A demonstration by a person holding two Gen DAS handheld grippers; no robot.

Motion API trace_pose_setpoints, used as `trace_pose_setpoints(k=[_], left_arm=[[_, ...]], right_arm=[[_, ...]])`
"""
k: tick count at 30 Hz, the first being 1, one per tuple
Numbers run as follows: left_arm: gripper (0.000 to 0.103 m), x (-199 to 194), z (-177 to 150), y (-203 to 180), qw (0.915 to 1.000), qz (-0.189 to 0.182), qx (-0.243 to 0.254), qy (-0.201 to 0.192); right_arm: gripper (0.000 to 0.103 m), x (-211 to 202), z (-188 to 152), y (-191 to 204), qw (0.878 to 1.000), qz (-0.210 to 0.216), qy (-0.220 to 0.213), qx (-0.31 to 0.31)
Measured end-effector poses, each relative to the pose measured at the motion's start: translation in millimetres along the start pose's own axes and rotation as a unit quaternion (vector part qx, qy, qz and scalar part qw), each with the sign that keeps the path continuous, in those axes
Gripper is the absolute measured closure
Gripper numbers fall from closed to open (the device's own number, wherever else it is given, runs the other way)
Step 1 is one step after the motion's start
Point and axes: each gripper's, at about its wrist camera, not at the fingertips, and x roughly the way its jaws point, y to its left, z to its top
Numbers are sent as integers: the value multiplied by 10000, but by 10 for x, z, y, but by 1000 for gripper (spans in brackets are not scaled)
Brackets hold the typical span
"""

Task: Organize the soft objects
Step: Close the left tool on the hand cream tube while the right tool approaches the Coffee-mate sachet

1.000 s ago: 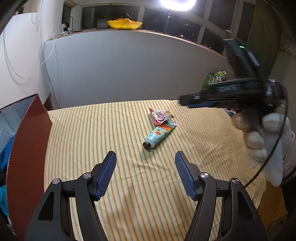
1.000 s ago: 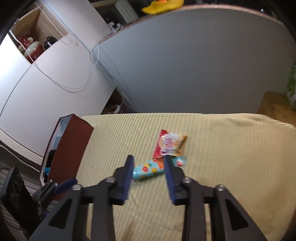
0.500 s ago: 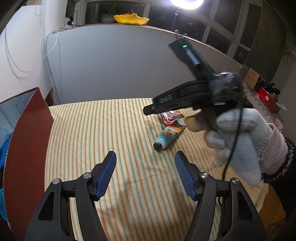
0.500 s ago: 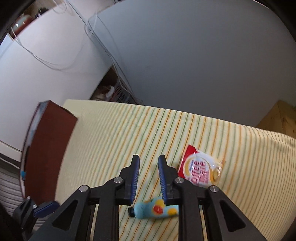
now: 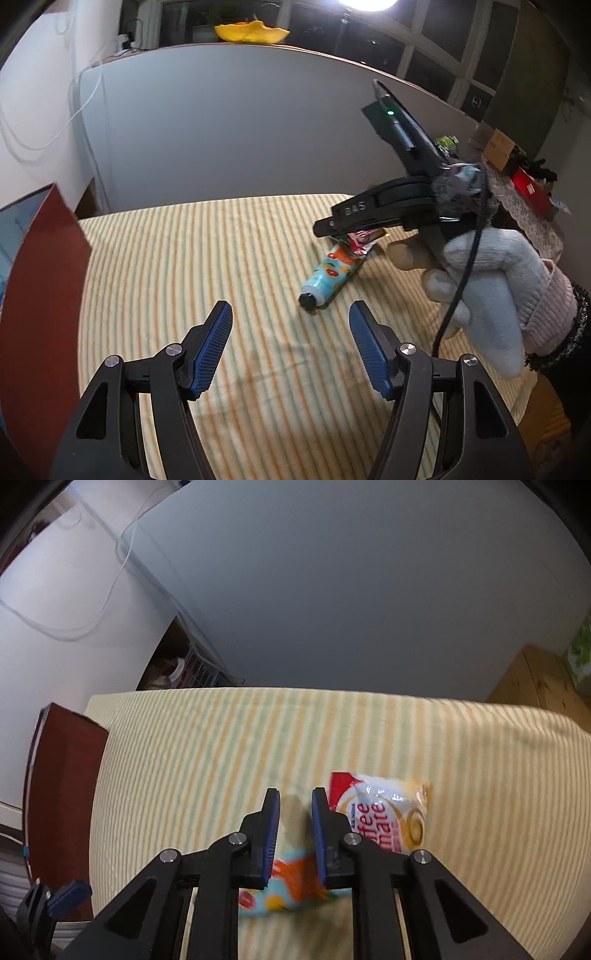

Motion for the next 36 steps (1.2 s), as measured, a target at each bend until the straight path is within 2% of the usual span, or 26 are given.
trace_pose_setpoints(k=[5,8,13,14,19,22,28,35,36], left_arm=[[37,164,62,-179,9995,-2,305,114],[37,297,107,-296,9983,106,548,146],[37,536,182,-453,9946,135,985,303],[37,592,191,-475,9931,137,1100,383],[37,809,211,-609,9840,304,1647,615],[37,896,211,-625,9801,388,1806,722],[37,1056,265,-583,9791,477,1772,880],[38,1152,315,-587,9805,327,1706,922],[42,1159,314,-605,9805,290,1713,918]], right_arm=[[88,-114,-97,-267,9996,162,37,234],[88,-212,-174,-369,9986,444,111,268],[77,-573,-337,-513,9963,821,-174,185],[75,-652,-362,-530,9962,813,-262,151],[44,-911,-488,-575,9972,415,-590,-211],[43,-904,-470,-591,9976,105,-592,-339],[42,-637,-420,-569,9982,-101,-343,-477],[41,-460,-357,-629,9990,-50,-169,-406],[41,-438,-346,-638,9991,-3,-129,-405]])
